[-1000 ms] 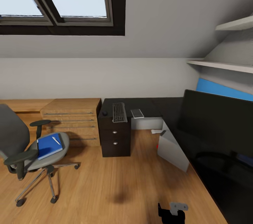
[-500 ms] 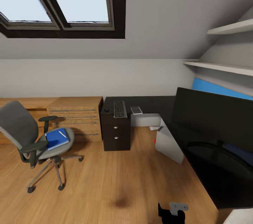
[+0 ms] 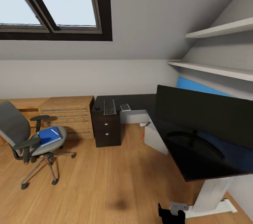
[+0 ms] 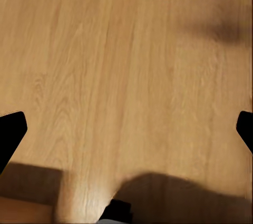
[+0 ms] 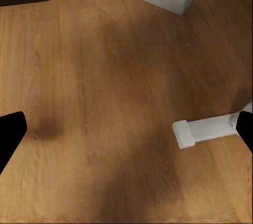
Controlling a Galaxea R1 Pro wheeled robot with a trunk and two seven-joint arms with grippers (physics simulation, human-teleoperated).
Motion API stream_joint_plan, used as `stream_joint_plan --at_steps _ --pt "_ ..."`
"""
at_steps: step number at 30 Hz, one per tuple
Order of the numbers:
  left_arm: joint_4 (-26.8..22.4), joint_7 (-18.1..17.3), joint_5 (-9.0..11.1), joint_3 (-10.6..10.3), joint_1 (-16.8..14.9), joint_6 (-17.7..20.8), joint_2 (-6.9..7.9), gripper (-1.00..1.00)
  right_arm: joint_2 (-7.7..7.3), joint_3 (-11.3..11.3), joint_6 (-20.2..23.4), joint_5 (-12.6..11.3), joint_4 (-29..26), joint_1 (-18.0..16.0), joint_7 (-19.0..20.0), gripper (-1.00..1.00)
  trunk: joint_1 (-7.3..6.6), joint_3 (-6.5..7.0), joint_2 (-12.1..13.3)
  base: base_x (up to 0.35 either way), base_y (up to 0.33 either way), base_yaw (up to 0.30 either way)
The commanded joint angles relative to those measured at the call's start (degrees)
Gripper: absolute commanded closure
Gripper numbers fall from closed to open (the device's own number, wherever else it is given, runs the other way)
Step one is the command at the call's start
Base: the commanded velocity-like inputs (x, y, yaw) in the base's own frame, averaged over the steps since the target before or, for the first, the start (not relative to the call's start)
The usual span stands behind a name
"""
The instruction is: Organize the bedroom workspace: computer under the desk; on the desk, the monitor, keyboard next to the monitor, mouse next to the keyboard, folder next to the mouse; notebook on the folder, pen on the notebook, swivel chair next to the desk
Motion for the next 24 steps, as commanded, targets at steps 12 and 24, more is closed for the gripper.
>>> stream_joint_plan --at_steps 12,24 --pt "-0.03 0.42 0.45 -0.53 -0.05 -0.32 0.04 -1.00 0.09 0.53 -0.19 -0.39 0.14 -0.08 -0.26 -1.00 -2.67 2.08 4.77 -0.281 -0.243 -0.214" --pt "-0.03 0.43 0.44 -0.58 -0.05 -0.10 0.04 -1.00 0.12 0.57 -0.19 -0.41 0.14 -0.08 -0.29 -1.00 -5.30 4.24 9.58 -0.278 -0.247 -0.019"
